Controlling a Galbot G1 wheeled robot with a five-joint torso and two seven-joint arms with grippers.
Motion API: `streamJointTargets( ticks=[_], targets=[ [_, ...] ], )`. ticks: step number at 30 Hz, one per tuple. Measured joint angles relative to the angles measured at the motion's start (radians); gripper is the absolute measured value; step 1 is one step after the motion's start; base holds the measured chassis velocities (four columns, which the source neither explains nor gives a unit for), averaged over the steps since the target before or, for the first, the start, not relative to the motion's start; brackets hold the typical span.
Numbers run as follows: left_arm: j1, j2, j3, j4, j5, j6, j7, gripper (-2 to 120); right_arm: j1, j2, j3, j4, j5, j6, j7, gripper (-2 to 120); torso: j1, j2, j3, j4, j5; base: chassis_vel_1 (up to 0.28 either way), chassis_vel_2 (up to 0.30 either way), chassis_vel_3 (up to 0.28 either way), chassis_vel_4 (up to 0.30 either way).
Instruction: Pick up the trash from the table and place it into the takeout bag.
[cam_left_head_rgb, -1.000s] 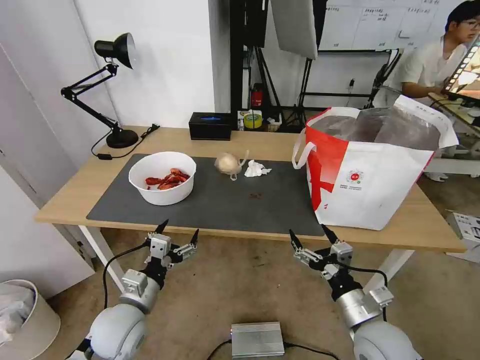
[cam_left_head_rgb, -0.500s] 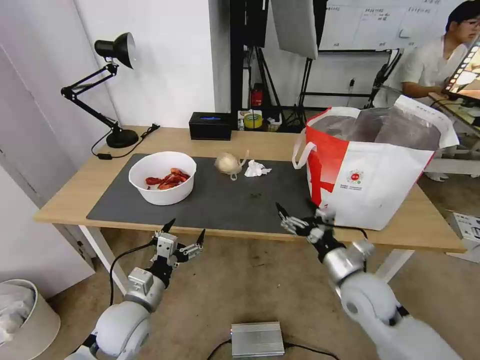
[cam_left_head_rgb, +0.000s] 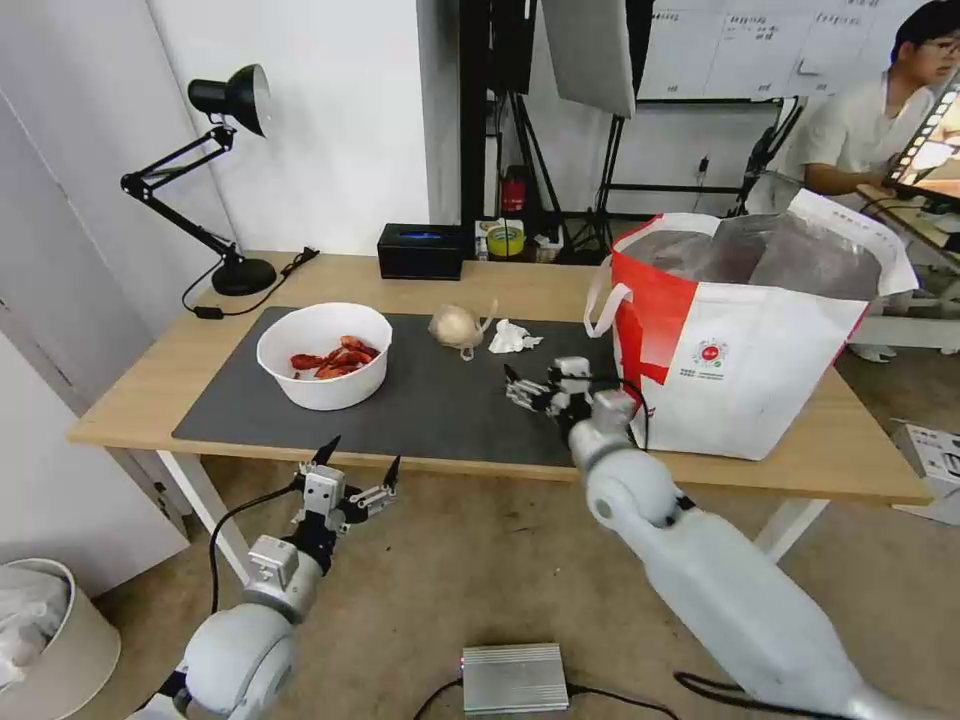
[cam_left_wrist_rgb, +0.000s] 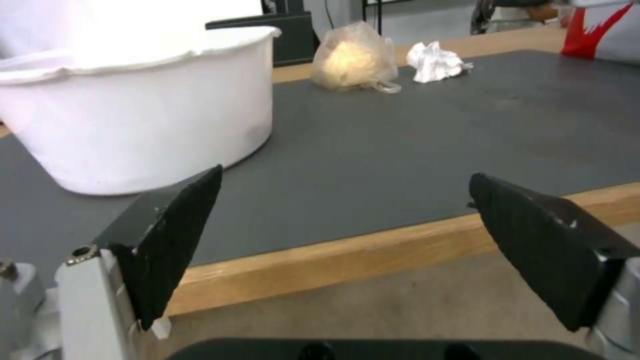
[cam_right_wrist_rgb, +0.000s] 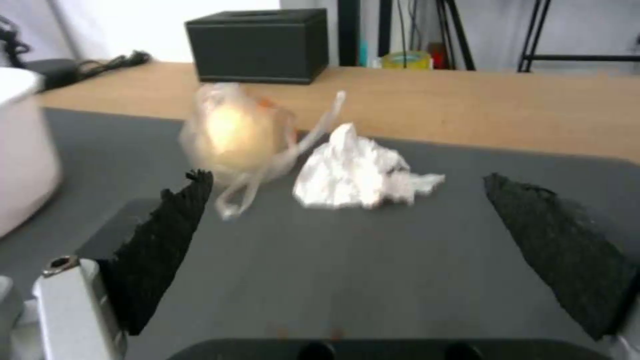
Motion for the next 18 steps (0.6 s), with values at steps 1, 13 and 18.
streamJointTargets(
  ticks=[1, 13, 18],
  targets=[
    [0.0, 0.0, 0.0, 0.0, 0.0, 0.0, 0.0, 100, 0.0, 0.0, 0.0, 0.0, 0.0, 0.0, 0.0, 100, 0.0, 0.0, 0.0, 0.0, 0.0, 0.0, 0.0, 0.0, 0.0],
    [0.002, -0.035, 0.007, 0.01, 0.004, -0.014, -0.002, 100, 0.217, 0.137, -0.089, -0.275, 0.055, -0.062, 0.082, 100, 0.0, 0.0, 0.0, -0.0001, 0.0001, 0.0, 0.0, 0.0, 0.0],
    [0.0, -0.036, 0.01, 0.014, 0.005, -0.013, -0.002, 100, 0.282, 0.21, -0.09, -0.413, 0.061, -0.068, 0.075, 100, 0.0, 0.0, 0.0, -0.0003, 0.0001, 0.0, 0.0, 0.0, 0.0]
  ],
)
